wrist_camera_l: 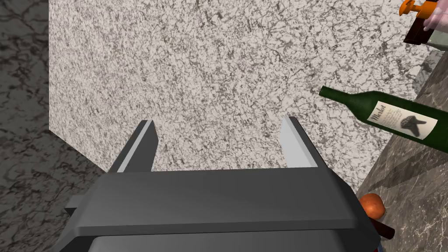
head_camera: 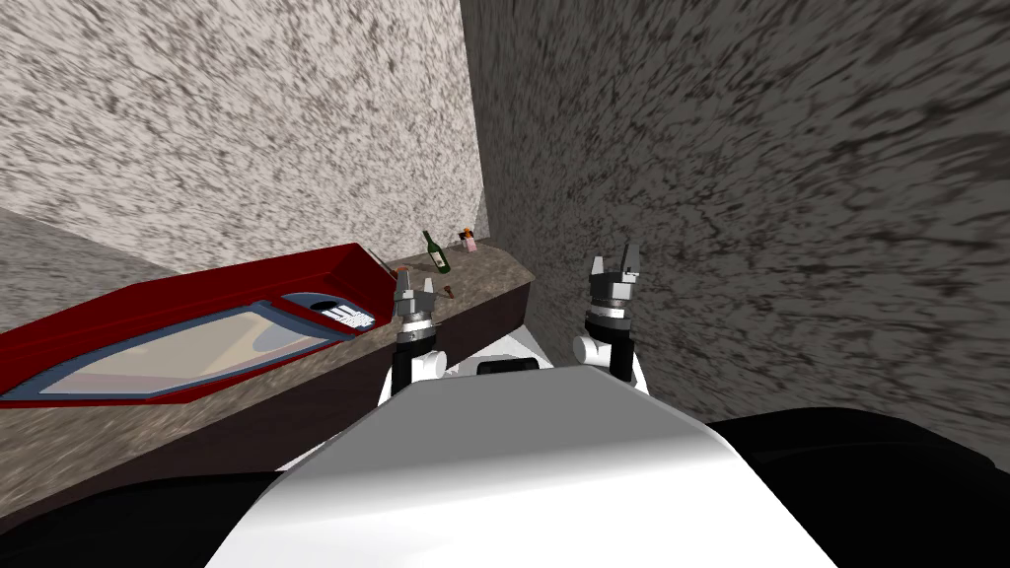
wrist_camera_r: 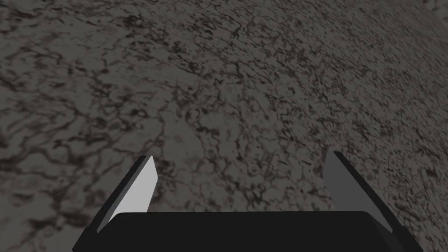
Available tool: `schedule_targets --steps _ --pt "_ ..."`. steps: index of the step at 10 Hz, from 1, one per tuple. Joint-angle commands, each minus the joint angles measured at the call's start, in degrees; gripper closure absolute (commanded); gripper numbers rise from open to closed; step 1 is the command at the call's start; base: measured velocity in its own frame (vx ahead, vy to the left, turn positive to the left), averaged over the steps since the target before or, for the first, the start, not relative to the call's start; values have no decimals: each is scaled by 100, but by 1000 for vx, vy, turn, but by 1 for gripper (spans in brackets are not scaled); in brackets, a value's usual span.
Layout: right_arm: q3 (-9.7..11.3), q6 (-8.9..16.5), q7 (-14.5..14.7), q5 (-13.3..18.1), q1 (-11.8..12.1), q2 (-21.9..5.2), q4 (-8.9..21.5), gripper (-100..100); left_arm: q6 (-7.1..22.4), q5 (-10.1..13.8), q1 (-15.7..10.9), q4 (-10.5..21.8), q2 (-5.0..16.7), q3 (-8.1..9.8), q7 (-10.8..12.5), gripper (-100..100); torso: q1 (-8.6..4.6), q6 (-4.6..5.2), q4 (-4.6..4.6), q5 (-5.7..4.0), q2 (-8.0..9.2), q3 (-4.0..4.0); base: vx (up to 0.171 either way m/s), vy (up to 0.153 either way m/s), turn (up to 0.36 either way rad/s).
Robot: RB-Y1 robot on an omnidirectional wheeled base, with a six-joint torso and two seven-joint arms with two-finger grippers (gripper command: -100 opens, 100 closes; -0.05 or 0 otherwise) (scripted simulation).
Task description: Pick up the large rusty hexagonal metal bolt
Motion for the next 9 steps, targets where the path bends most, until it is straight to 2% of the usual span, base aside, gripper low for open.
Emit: schedule_targets --steps 1,4,7,8,9 --pt "0 0 0 0 0 0 0 0 156 68 -21 26 265 32 84 -100 0 0 0 0 0 0 6 -2 -33" --pt "0 0 0 0 0 0 0 0 536 236 -68 65 616 110 293 -100 1 0 -1 0 -5 -3 16 -4 -36" --pt "0 0 0 0 0 0 0 0 1031 486 -131 94 969 225 605 -100 -1 1 -2 0 -8 -5 21 -7 -51" --pt "0 0 0 0 0 0 0 0 1096 486 -131 94 969 225 605 -100 -1 0 -2 0 -9 -5 18 -4 -22" --pt "0 0 0 0 0 0 0 0 1310 584 -154 100 1086 270 728 -100 -1 0 -2 0 -8 -5 18 -4 -48"
